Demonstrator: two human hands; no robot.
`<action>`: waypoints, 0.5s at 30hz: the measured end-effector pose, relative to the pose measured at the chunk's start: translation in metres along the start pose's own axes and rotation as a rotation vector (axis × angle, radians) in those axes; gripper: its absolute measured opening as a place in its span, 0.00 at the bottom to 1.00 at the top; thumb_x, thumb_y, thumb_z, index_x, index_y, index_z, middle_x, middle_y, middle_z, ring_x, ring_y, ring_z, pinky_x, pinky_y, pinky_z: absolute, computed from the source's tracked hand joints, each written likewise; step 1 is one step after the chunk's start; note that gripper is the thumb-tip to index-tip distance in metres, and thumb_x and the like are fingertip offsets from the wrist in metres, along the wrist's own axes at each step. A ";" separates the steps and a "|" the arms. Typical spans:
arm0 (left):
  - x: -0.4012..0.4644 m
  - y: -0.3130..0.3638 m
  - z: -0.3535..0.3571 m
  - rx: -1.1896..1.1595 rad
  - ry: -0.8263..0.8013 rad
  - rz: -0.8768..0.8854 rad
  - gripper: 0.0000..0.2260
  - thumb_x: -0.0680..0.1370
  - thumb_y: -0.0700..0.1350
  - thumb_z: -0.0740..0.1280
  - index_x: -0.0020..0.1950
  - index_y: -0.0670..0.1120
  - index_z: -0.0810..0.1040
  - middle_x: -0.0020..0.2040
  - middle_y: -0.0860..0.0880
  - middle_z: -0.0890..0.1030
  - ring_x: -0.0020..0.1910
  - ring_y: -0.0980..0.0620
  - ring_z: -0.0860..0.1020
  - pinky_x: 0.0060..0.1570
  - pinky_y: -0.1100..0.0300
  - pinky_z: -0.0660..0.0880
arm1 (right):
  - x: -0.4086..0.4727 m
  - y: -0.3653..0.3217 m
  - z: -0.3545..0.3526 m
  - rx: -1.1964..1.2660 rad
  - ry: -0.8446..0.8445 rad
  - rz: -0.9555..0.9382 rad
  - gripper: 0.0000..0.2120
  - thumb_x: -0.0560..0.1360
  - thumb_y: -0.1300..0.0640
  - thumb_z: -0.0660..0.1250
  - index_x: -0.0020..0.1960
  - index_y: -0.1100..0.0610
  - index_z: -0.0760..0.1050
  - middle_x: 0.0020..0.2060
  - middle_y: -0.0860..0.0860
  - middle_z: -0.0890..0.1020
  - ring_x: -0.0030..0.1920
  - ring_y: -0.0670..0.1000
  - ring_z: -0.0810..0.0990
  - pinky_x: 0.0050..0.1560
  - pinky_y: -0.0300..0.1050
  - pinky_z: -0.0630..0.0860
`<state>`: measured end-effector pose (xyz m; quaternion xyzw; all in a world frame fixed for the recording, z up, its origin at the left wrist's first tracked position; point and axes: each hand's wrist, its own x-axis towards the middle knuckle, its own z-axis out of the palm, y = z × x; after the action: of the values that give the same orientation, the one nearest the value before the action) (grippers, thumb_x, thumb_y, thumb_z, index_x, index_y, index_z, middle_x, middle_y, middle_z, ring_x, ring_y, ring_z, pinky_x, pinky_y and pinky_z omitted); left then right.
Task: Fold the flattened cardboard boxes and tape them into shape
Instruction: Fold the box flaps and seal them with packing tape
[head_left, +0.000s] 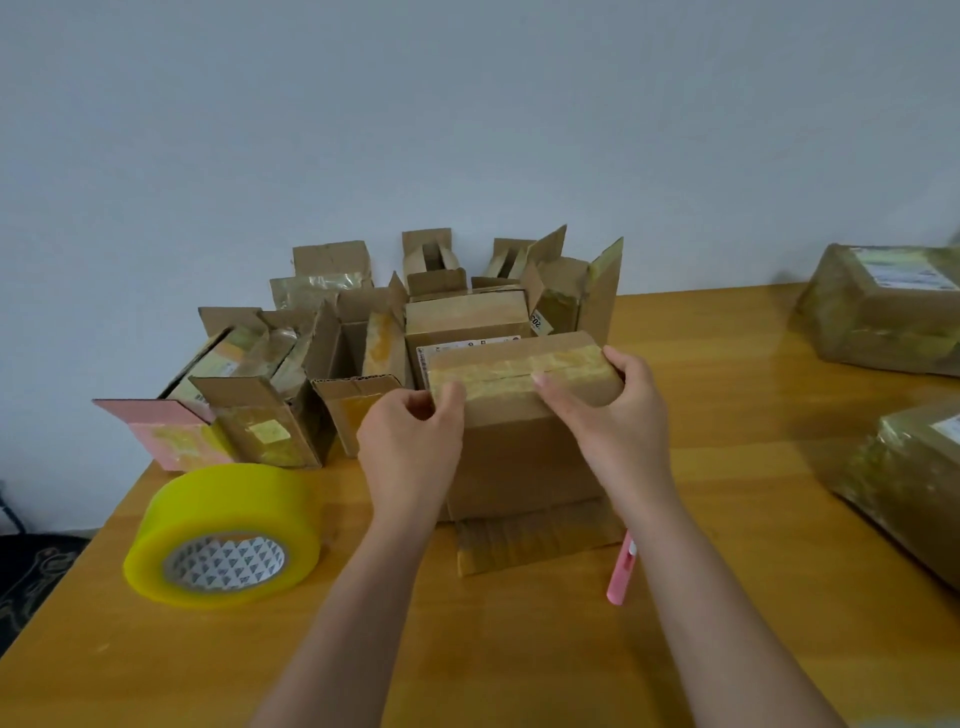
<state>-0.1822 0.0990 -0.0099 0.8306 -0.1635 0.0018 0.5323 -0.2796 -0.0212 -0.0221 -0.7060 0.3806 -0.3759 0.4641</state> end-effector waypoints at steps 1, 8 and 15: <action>0.000 0.001 0.002 0.015 0.007 -0.013 0.14 0.77 0.58 0.67 0.42 0.48 0.78 0.38 0.50 0.80 0.38 0.56 0.77 0.34 0.61 0.74 | -0.002 0.003 0.000 0.039 0.027 0.003 0.40 0.66 0.38 0.75 0.72 0.50 0.65 0.63 0.43 0.73 0.62 0.45 0.71 0.59 0.43 0.74; -0.008 -0.005 0.004 0.029 0.072 0.009 0.12 0.77 0.58 0.68 0.51 0.50 0.78 0.40 0.60 0.75 0.40 0.62 0.73 0.38 0.66 0.69 | -0.012 0.012 -0.001 0.129 0.104 -0.041 0.26 0.75 0.48 0.71 0.70 0.49 0.68 0.58 0.41 0.76 0.55 0.43 0.77 0.54 0.45 0.79; -0.031 -0.012 0.000 -0.047 0.123 0.149 0.10 0.82 0.50 0.62 0.52 0.47 0.81 0.37 0.61 0.76 0.37 0.63 0.74 0.35 0.69 0.68 | -0.036 0.022 -0.016 0.249 0.111 -0.144 0.16 0.83 0.58 0.56 0.69 0.50 0.70 0.44 0.41 0.81 0.43 0.38 0.77 0.43 0.37 0.77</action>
<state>-0.2077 0.1119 -0.0260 0.8019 -0.1920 0.0884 0.5589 -0.3128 -0.0016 -0.0444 -0.6468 0.3044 -0.4909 0.4980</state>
